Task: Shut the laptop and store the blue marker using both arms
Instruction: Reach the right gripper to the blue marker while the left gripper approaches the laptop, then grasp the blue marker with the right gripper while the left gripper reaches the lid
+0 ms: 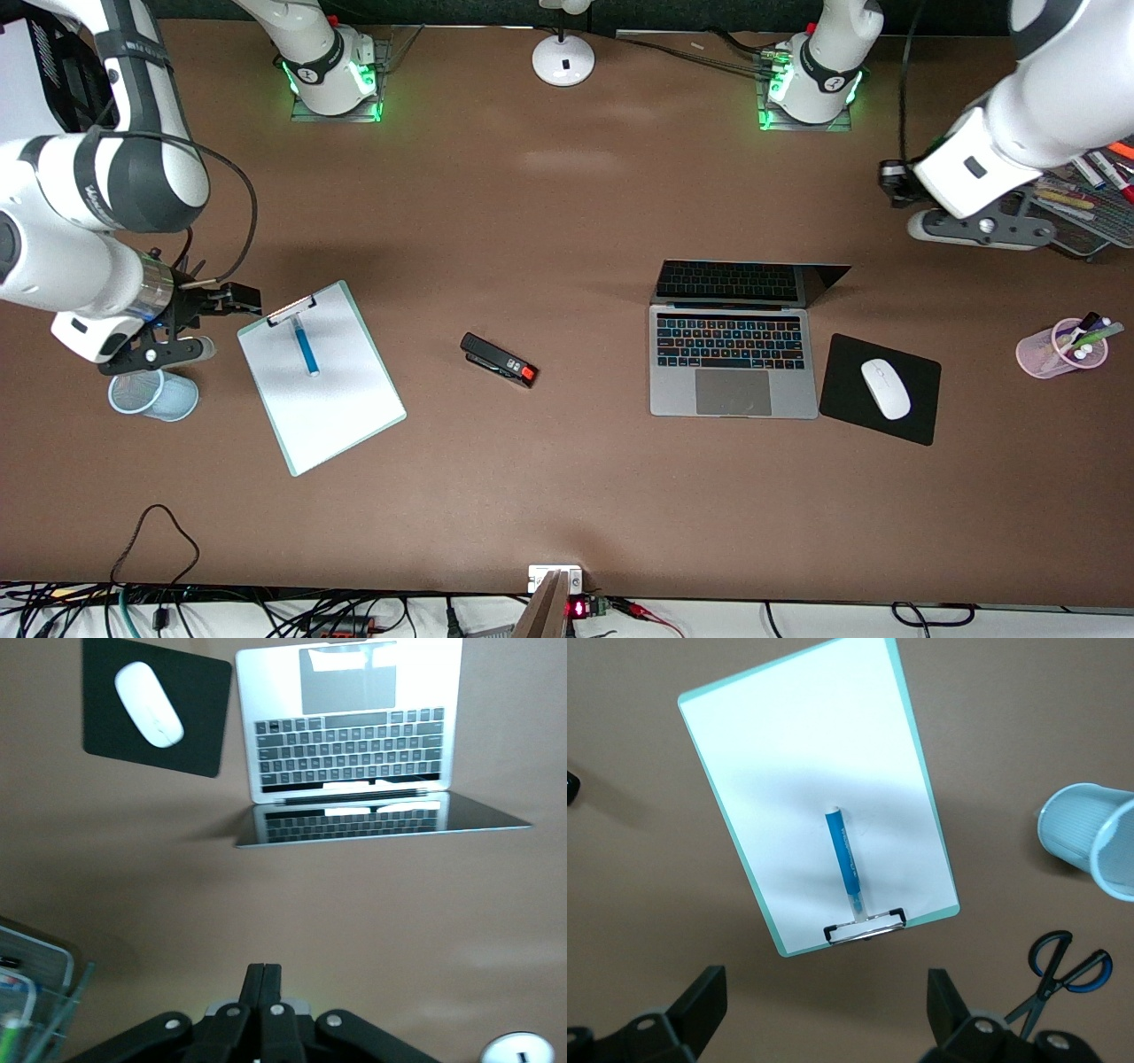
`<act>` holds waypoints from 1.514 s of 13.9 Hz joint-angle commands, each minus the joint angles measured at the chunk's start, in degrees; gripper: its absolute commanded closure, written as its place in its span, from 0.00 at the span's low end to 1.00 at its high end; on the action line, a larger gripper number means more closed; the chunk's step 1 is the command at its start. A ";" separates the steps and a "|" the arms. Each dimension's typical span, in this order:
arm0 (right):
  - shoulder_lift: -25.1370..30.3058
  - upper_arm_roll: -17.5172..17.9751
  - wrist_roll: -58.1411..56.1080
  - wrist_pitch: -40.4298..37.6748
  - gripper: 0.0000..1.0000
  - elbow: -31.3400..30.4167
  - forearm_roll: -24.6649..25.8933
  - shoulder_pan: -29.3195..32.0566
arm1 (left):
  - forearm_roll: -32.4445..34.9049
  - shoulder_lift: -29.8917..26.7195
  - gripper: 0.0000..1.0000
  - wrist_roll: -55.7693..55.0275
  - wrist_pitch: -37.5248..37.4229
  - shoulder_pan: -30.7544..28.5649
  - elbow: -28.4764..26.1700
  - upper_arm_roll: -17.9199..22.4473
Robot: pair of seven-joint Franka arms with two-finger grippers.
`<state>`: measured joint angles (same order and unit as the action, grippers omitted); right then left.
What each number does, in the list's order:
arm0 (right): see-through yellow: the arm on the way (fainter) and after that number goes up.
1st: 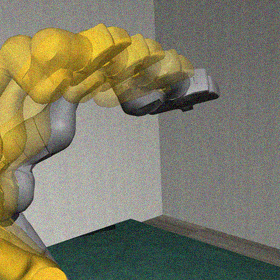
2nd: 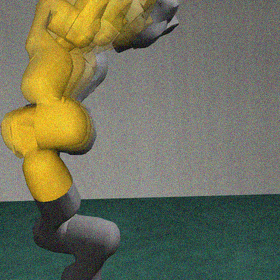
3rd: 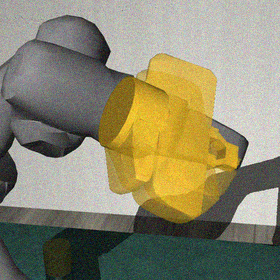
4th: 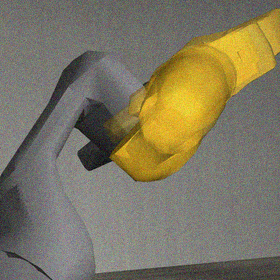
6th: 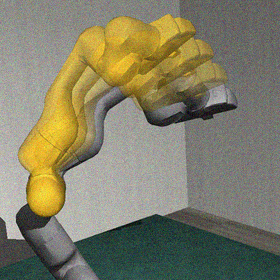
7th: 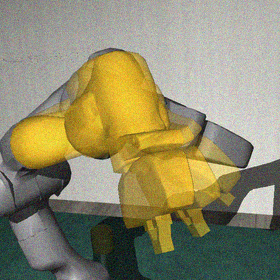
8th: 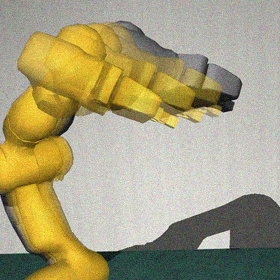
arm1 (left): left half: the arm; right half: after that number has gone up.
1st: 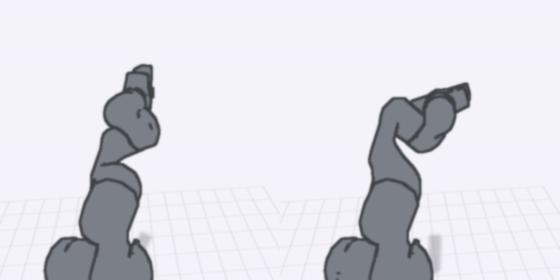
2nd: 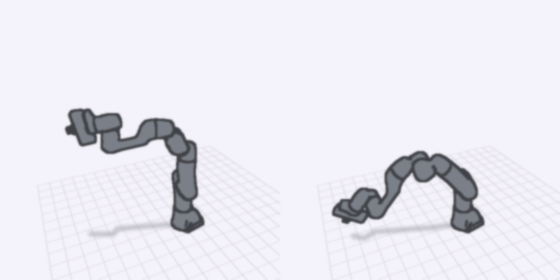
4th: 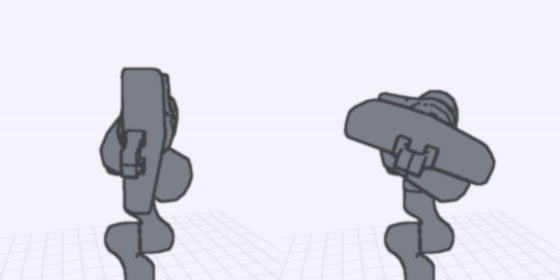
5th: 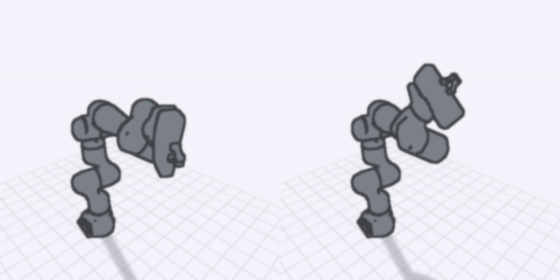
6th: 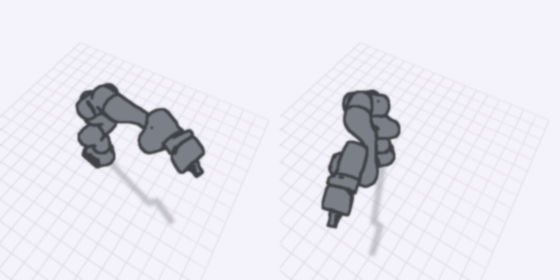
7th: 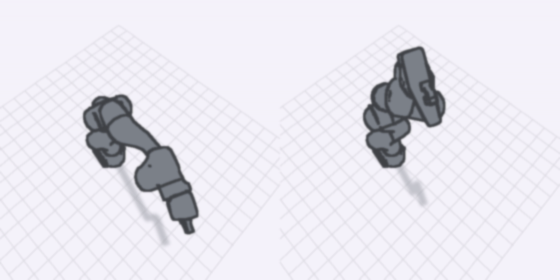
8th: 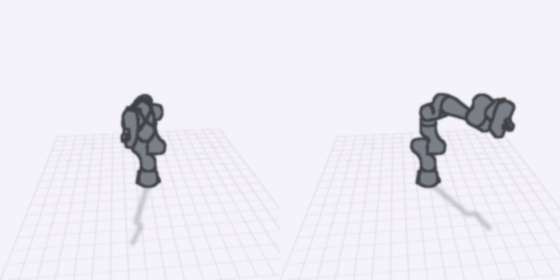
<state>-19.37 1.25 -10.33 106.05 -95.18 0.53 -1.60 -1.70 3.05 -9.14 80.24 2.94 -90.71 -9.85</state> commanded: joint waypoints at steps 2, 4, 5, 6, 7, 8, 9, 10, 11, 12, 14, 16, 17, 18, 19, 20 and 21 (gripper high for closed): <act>-3.91 0.25 -4.42 2.57 0.00 0.43 0.70 0.73 | -1.29 0.82 1.00 -6.31 -0.44 -0.13 0.72 -4.47; -5.41 0.25 -8.11 4.77 0.00 0.34 0.70 0.64 | -1.99 0.56 1.00 -6.76 1.74 -0.13 -1.73 -5.88; -5.93 0.25 -8.47 5.30 0.00 0.17 0.70 0.64 | -2.69 0.38 1.00 -6.76 2.80 -0.30 -2.79 -6.24; -6.29 0.25 -8.56 5.83 0.02 0.08 0.70 0.64 | -3.57 0.30 1.00 -6.76 3.60 -0.39 -3.93 -6.24; -6.55 0.34 -9.26 6.79 0.03 -0.27 0.79 0.55 | -3.84 -0.14 1.00 -6.76 5.08 -0.39 -5.51 -6.24; -6.64 0.34 -10.57 8.37 0.04 -0.97 0.79 0.46 | -3.84 -1.28 1.00 -6.76 7.27 -0.30 -8.14 -6.50; -6.64 0.34 -11.11 10.30 0.04 -2.11 0.79 0.37 | -3.84 -2.77 0.99 -6.76 9.64 -0.30 -11.47 -6.94; -6.56 0.25 -11.11 12.41 0.05 -3.60 0.79 0.29 | -3.84 -5.04 0.99 -6.76 12.54 -0.30 -15.77 -7.29; -6.38 0.34 -11.11 14.08 0.05 -4.74 0.79 0.11 | -3.84 -7.07 0.99 -6.76 15.00 -0.30 -19.38 -7.99; -6.29 0.34 -11.11 16.10 0.06 -5.97 0.79 0.11 | -3.84 -8.57 0.99 -6.76 17.29 -0.39 -22.81 -8.78; -6.20 0.34 -11.11 19.79 0.06 -8.35 0.79 0.11 | -3.84 -9.11 1.00 -7.29 19.07 -0.39 -25.38 -9.40; -6.12 0.34 -11.02 23.05 0.09 -10.46 0.79 0.02 | -3.84 -9.02 1.00 -7.29 21.69 -0.48 -27.84 -9.40; -6.12 0.34 -11.02 24.80 0.13 -11.60 0.70 0.11 | -3.84 -8.76 1.00 -7.29 23.97 -0.56 -29.42 -9.40; -6.12 0.34 -11.02 26.65 0.16 -12.74 0.70 0.11 | -3.84 -8.50 1.00 -7.29 26.08 -0.83 -31.09 -9.40; -6.20 0.34 -11.02 28.41 0.17 -13.71 0.70 0.11 | -3.84 -8.41 1.00 -7.29 28.80 -0.83 -33.19 -9.40; -6.29 0.34 -11.02 29.55 0.19 -14.24 0.70 0.11 | -3.84 -8.49 1.00 -7.29 32.40 -0.66 -35.82 -9.49; -6.38 0.34 -11.02 29.74 0.23 -14.33 0.70 0.11 | -3.93 -8.41 1.00 -7.29 35.83 -0.31 -37.85 -9.58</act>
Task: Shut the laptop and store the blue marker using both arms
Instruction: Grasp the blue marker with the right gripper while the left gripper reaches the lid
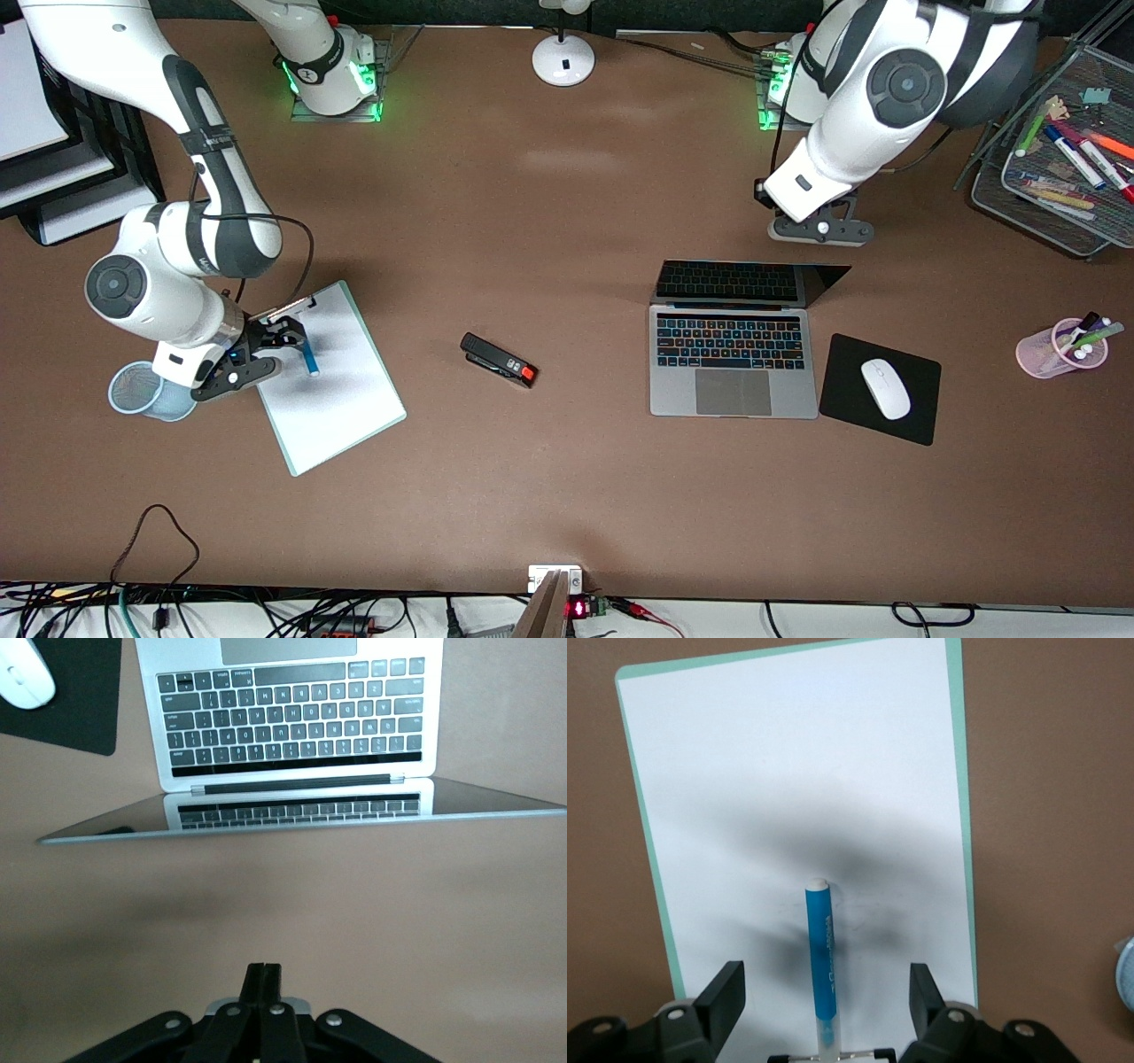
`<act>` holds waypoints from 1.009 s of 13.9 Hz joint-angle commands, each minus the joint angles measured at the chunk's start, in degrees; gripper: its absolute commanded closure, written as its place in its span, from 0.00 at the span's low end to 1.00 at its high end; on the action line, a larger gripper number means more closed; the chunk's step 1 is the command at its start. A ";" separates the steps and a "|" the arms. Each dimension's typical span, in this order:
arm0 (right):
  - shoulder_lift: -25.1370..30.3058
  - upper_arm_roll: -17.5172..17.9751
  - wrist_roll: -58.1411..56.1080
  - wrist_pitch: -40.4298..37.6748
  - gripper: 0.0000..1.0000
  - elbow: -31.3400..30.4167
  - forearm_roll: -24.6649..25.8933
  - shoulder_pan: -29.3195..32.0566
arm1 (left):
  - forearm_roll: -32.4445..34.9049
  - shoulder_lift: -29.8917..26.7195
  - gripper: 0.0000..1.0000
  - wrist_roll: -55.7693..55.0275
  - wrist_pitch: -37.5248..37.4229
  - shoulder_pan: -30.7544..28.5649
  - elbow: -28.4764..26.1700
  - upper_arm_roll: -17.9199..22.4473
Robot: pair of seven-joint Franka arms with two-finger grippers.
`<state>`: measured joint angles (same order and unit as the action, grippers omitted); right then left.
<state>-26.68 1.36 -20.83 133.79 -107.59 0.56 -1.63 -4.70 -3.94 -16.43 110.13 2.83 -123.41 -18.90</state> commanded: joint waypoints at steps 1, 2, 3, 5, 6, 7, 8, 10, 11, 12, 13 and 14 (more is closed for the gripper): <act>0.66 0.22 -0.52 2.35 0.27 -1.92 0.67 0.14 | -0.93 -0.72 1.00 -0.01 9.28 -0.19 -6.65 -0.87; 0.57 0.22 -0.52 2.96 0.29 -1.92 0.67 0.05 | -0.93 0.59 1.00 -0.01 11.32 -0.19 -6.75 -1.05; -0.12 0.22 -0.44 3.57 0.31 -1.75 0.67 0.05 | -0.93 1.82 1.00 -0.01 12.99 -0.19 -6.76 -1.14; -1.44 0.31 -0.26 5.59 0.35 -1.75 0.67 -0.04 | -0.84 4.11 1.00 -0.10 16.59 -0.10 -6.76 -1.14; -2.32 0.31 -0.26 6.64 0.36 -1.75 0.67 -0.04 | -0.84 5.34 1.00 -0.10 18.53 -0.10 -6.76 -1.14; -2.85 0.40 -0.26 7.44 0.37 -1.75 0.67 -0.04 | -0.84 6.22 1.00 -0.10 20.20 -0.10 -6.67 -1.14; -3.38 0.40 -0.26 7.71 0.37 -1.75 0.67 -0.04 | -0.84 7.01 1.00 -0.01 21.69 -0.10 -6.49 -1.14; -3.91 0.57 -0.35 7.89 0.41 -1.57 0.67 -0.30 | -0.75 7.89 1.00 0.43 24.25 -0.19 -6.40 -1.05; -4.08 0.57 -0.44 8.32 0.44 -1.57 0.67 -0.74 | -0.49 8.07 1.00 0.52 25.48 -0.19 -6.32 -0.96; -4.26 0.57 -0.52 8.76 0.44 -1.57 0.67 -1.00 | -0.40 8.16 1.00 0.60 26.53 -0.54 -6.23 -0.96; -4.35 0.57 -0.61 8.94 0.46 -1.57 0.67 -1.44 | -0.14 8.34 1.00 0.61 27.24 -0.71 -6.14 -0.88; -4.44 0.49 -0.61 8.94 0.48 -1.57 0.67 -1.71 | -0.05 8.77 1.00 0.69 28.38 -0.89 -5.88 -0.79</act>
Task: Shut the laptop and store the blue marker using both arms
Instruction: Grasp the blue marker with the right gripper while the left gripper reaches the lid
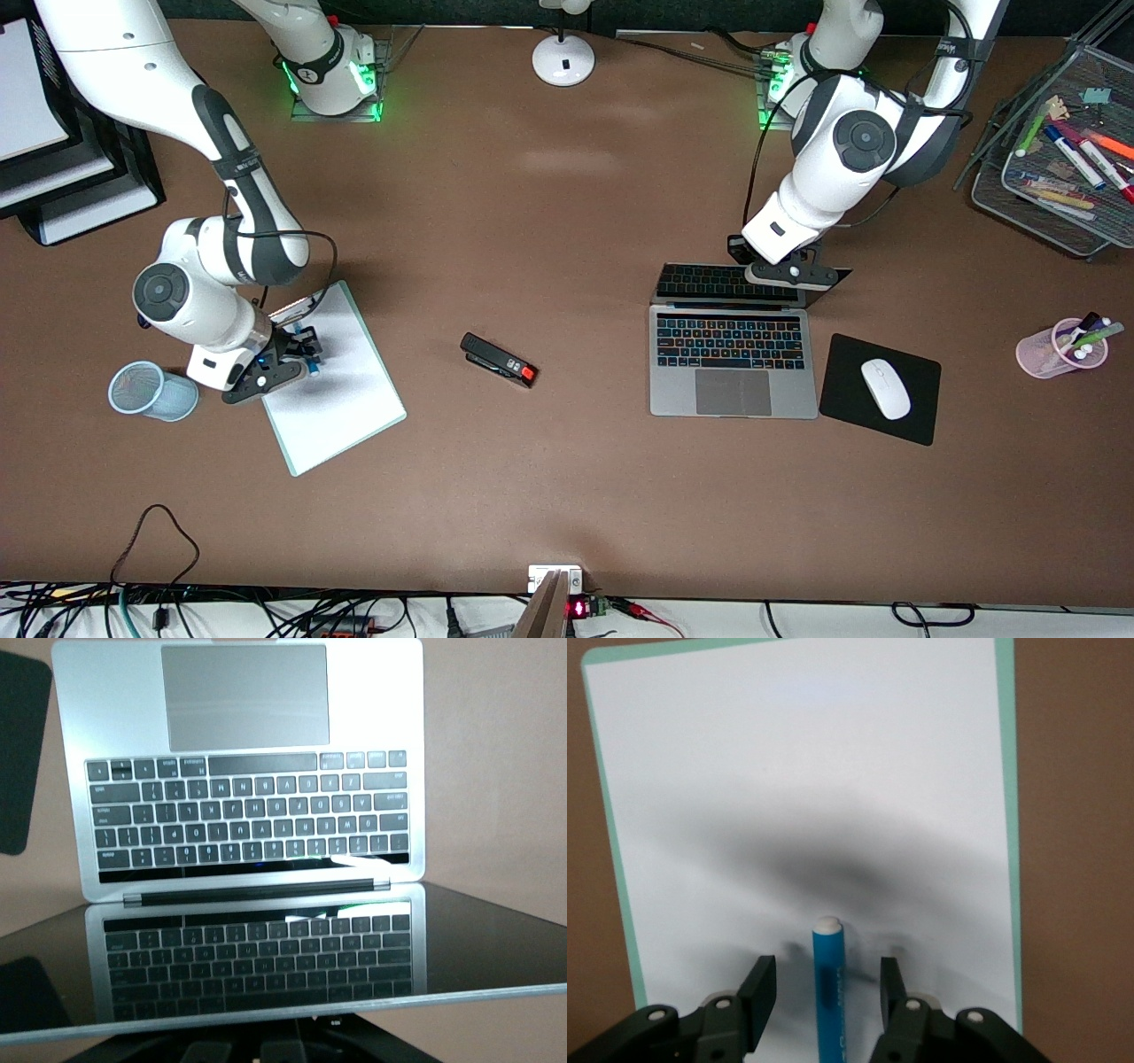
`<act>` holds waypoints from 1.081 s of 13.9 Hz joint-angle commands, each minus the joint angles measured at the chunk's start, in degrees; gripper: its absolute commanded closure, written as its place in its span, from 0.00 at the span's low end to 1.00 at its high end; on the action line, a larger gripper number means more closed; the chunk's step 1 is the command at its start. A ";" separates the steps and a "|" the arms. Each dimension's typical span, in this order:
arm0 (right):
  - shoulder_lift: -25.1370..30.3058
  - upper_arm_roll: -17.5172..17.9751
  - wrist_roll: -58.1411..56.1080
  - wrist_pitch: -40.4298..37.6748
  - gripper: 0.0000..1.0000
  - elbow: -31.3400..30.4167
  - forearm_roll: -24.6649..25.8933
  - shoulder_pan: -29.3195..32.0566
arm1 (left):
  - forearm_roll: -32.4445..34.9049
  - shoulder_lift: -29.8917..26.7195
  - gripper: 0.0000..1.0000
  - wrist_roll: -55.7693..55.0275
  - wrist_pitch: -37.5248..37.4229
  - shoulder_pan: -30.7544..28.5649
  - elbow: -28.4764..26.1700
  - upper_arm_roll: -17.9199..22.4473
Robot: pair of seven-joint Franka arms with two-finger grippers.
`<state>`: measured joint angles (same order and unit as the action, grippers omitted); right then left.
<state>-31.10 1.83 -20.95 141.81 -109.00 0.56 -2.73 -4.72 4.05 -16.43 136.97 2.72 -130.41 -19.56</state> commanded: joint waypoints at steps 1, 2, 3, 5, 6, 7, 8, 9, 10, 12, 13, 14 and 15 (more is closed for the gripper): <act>-0.19 0.02 -0.58 0.93 0.50 -0.16 0.75 -0.61 | 0.06 1.22 1.00 0.78 3.38 -0.79 1.12 -0.04; -0.71 0.02 -0.67 1.10 0.51 -0.07 0.75 -0.61 | 0.24 2.09 1.00 0.78 4.87 -0.88 1.12 0.05; -0.98 0.02 -1.80 1.45 0.52 -0.07 0.75 -0.52 | 0.24 3.06 1.00 0.78 6.89 -0.97 1.12 0.14; -1.15 0.02 -4.18 2.07 0.53 -0.07 0.75 -0.26 | 0.33 4.82 1.00 0.87 10.23 -1.58 1.12 0.14; -1.15 0.02 -4.19 2.07 0.53 -0.07 0.75 -0.26 | 0.33 5.70 1.00 1.65 11.64 -1.67 1.30 0.14; -1.24 0.02 -4.19 2.07 0.54 -0.07 0.75 -0.26 | 0.41 6.75 1.00 2.44 12.79 -1.84 1.91 0.14; -1.59 0.02 -4.19 2.16 0.55 0.02 0.75 -0.26 | 0.85 7.63 1.00 2.45 13.32 -2.19 2.61 0.23; -1.86 0.02 -4.19 2.33 0.55 0.10 0.75 -0.26 | 1.72 8.94 1.00 2.45 14.11 -2.55 3.40 0.23; -2.03 0.02 -4.19 2.60 0.55 0.02 0.75 -0.26 | 2.78 10.00 1.00 2.45 14.64 -2.72 4.28 0.23; -2.39 -0.07 -4.19 2.69 0.58 0.11 0.75 -0.17 | 3.58 11.76 1.00 2.45 14.73 -3.07 5.95 0.23; -2.47 -0.07 -4.19 2.69 0.58 0.11 0.75 -0.17 | 4.10 13.07 1.00 2.45 14.91 -3.25 6.83 0.31; -2.47 -0.16 -4.19 2.69 0.58 0.11 0.75 0.00 | 5.15 14.57 1.00 2.37 16.39 -3.25 7.62 0.40; -2.73 -0.24 -4.19 2.69 0.59 0.11 0.75 0.00 | 5.33 15.71 1.00 2.45 17.62 -3.25 7.80 0.92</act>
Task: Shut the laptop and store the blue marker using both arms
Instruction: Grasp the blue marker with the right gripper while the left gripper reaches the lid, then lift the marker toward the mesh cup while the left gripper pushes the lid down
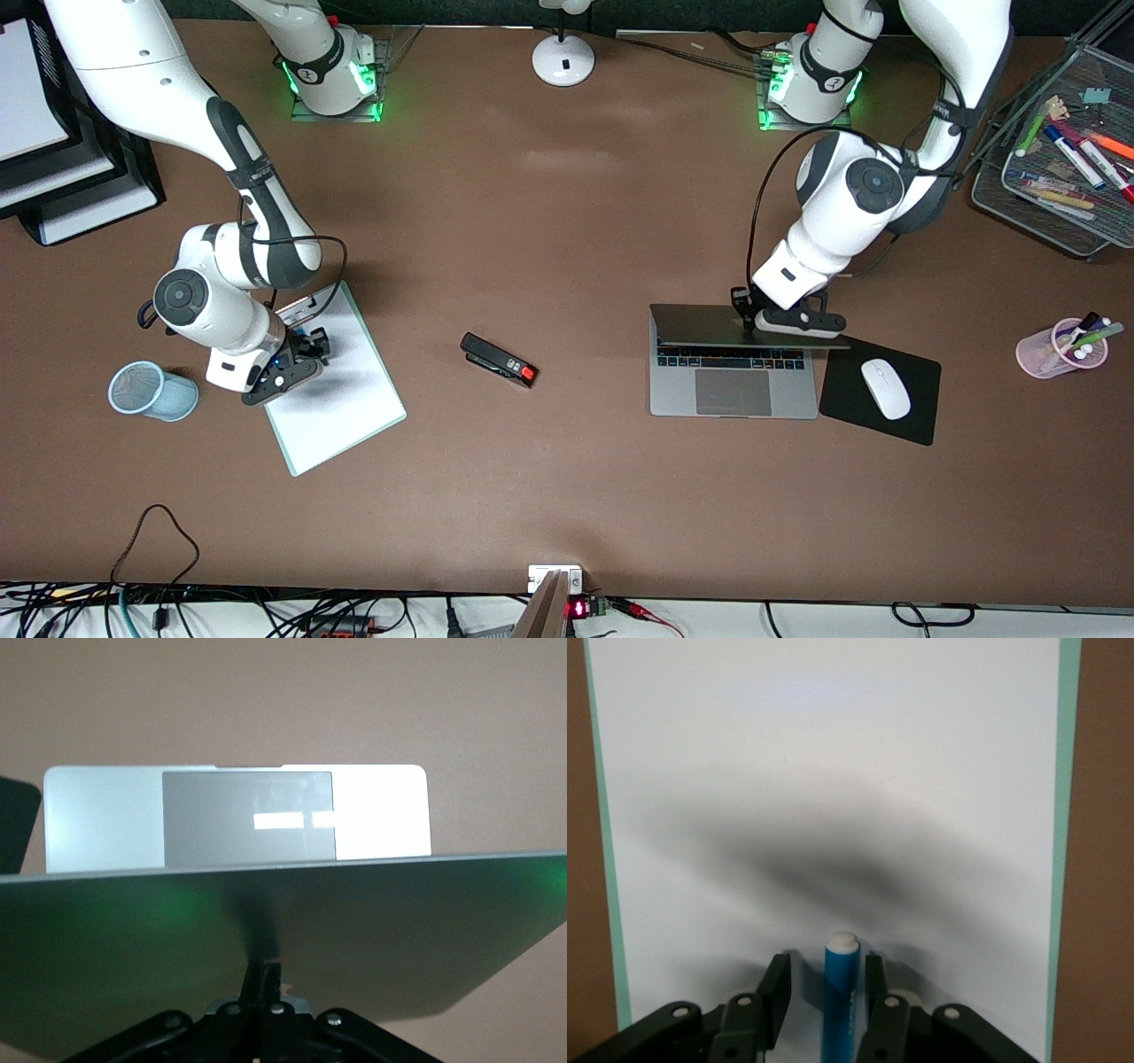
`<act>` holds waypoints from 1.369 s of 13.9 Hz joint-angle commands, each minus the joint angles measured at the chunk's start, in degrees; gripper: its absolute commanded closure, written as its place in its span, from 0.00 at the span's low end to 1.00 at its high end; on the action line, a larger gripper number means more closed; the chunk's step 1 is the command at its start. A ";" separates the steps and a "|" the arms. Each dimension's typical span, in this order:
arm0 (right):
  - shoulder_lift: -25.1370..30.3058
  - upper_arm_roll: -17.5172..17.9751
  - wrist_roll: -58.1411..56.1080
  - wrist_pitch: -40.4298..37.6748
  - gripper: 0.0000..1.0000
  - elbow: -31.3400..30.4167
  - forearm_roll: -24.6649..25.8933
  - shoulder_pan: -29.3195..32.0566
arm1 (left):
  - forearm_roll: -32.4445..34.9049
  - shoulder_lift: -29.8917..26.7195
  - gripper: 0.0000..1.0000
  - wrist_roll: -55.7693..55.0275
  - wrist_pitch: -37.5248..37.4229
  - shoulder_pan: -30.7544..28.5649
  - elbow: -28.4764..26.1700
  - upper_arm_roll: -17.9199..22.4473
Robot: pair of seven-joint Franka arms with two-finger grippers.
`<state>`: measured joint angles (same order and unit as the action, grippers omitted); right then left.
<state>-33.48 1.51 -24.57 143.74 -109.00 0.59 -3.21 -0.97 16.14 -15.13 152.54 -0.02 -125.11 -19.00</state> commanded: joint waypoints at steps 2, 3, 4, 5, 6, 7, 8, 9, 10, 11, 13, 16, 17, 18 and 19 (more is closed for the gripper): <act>-0.62 0.07 -0.57 1.01 0.61 0.28 0.73 0.49 | 1.58 6.17 1.00 1.16 4.60 -0.50 3.20 0.72; -0.62 0.07 -0.57 1.01 0.64 0.36 0.73 0.49 | 1.58 7.23 1.00 1.07 5.74 -0.33 3.73 0.72; -0.62 0.07 -0.57 1.01 0.66 0.36 0.73 0.49 | 1.58 8.46 1.00 1.07 6.28 -0.41 4.43 0.81; -0.88 0.07 -0.57 1.19 0.67 0.45 0.73 0.49 | 1.67 9.43 1.00 1.07 6.46 -0.33 5.48 1.25; -1.06 0.07 -0.57 1.54 0.68 0.45 0.73 0.49 | 2.45 10.22 1.00 1.07 6.54 -0.33 6.45 1.42; -1.15 0.07 -0.57 1.63 0.68 0.45 0.73 0.49 | 3.51 11.45 1.00 1.07 6.63 -0.33 7.94 1.60; -1.24 0.07 -0.57 1.80 0.68 0.45 0.73 0.49 | 3.95 12.33 1.00 1.07 7.24 -0.33 8.73 1.86; -1.32 0.07 -0.57 1.80 0.68 0.54 0.73 0.49 | 3.96 13.21 1.00 1.07 8.20 -0.33 9.00 1.95; -1.50 0.07 -0.57 1.89 0.69 0.54 0.73 0.49 | 3.96 14.00 1.00 1.07 8.56 -0.24 9.18 2.04; -1.59 0.07 -0.57 2.15 0.70 0.54 0.73 0.49 | 4.04 14.88 1.00 1.07 9.87 -0.06 9.62 2.22; -1.59 0.07 -0.57 2.24 0.78 0.54 0.73 0.49 | 4.13 16.64 1.00 1.07 11.29 0.02 10.41 2.48; -1.50 0.07 -0.39 2.24 1.00 0.54 0.64 0.49 | 5.96 19.18 1.00 1.07 12.34 0.47 12.95 4.06; -1.41 0.07 -0.13 2.24 1.00 0.71 0.64 0.49 | 6.85 19.45 1.00 0.98 12.43 0.55 13.66 4.41; -0.89 0.07 0.48 2.16 1.00 0.98 0.29 0.58 | 6.77 19.98 1.00 0.98 12.52 0.64 13.84 4.41; -0.10 0.07 0.05 1.72 1.00 2.28 0.20 0.75 | 6.94 21.03 1.00 0.98 12.87 0.55 15.15 4.33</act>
<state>-34.55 1.36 -24.60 145.72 -108.43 0.59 -3.04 4.53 34.80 -14.53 164.68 0.05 -113.08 -15.10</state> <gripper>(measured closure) 0.824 0.991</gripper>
